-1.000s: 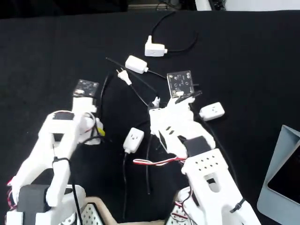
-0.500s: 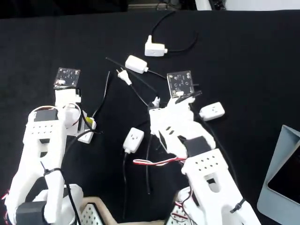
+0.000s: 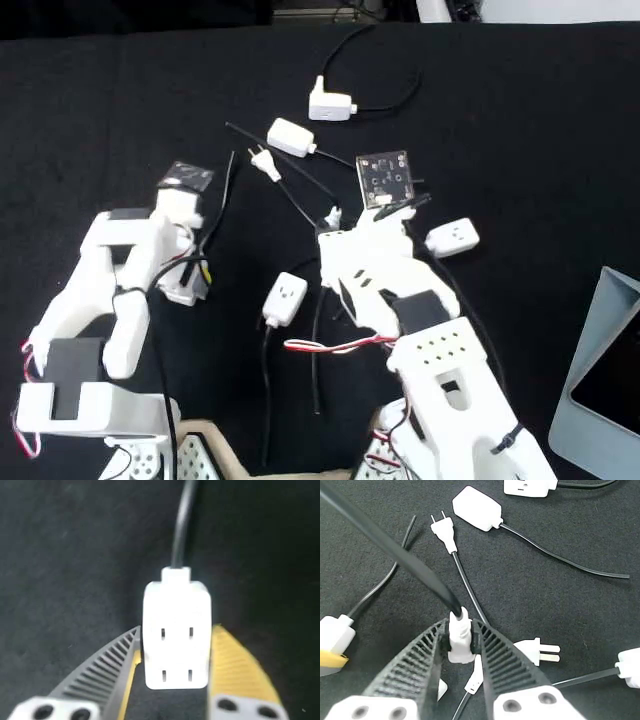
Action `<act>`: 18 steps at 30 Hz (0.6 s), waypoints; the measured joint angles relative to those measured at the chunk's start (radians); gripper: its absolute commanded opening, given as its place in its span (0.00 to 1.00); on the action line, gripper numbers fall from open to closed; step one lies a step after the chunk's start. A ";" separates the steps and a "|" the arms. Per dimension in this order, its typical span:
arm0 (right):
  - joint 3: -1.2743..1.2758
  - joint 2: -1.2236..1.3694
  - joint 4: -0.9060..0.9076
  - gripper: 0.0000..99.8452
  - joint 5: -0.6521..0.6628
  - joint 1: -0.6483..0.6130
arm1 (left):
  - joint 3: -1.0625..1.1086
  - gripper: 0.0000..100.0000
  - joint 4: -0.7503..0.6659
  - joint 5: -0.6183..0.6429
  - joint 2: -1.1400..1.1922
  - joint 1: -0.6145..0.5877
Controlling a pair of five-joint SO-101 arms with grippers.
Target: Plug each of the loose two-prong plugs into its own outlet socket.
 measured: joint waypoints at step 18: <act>0.000 0.000 0.000 0.01 0.000 0.000 | -0.040 0.22 -0.068 -0.020 0.038 0.222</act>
